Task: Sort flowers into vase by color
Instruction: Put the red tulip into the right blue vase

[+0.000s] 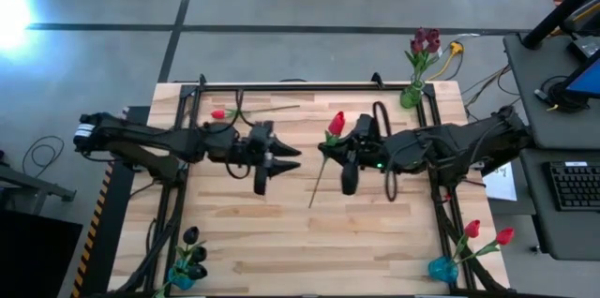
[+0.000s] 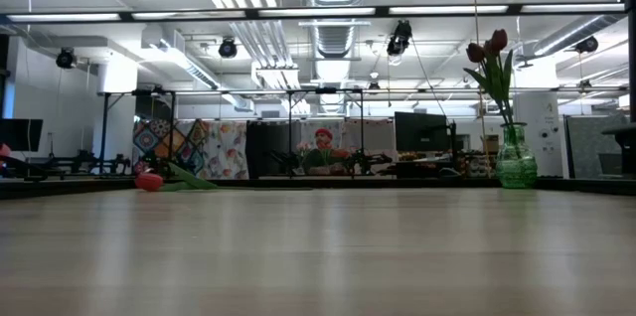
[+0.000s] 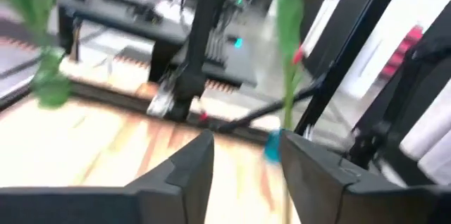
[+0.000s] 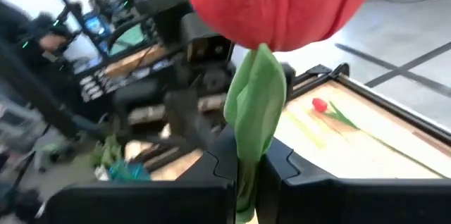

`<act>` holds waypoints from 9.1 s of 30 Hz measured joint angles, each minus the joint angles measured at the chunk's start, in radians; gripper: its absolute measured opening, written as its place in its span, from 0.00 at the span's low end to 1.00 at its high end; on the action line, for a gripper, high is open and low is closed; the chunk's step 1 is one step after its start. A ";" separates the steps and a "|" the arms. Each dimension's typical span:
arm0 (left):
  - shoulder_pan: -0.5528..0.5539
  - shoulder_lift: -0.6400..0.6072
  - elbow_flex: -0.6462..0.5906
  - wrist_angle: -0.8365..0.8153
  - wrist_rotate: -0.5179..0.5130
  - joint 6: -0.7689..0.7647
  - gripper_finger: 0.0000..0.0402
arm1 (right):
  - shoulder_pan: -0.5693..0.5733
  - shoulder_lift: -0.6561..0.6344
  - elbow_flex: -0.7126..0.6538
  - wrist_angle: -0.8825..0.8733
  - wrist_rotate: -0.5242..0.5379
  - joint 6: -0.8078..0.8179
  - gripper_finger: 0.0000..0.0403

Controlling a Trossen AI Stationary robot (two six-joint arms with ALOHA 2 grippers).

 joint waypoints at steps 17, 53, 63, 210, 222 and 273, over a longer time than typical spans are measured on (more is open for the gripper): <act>-0.006 -0.210 0.000 -0.268 -0.081 -0.157 0.43 | 0.140 -0.185 0.001 -0.238 -0.229 -0.120 0.03; -0.146 -0.131 0.000 0.048 0.234 0.220 0.43 | 0.224 -0.476 -0.216 -0.333 -0.472 -0.214 0.02; -0.211 0.011 0.000 0.251 0.268 0.225 0.43 | 0.226 -0.589 -0.364 -0.099 -0.855 -0.274 0.02; 0.020 -0.012 0.000 0.255 0.551 0.070 0.43 | 0.462 -0.974 -0.949 0.016 -0.594 0.088 0.02; 0.020 -0.011 0.000 0.254 0.551 0.070 0.43 | 0.553 -0.842 -0.949 0.100 -0.567 0.098 0.02; 0.028 -0.011 0.000 0.253 0.555 0.070 0.43 | 0.845 -0.724 -0.887 0.092 -0.434 -0.030 0.33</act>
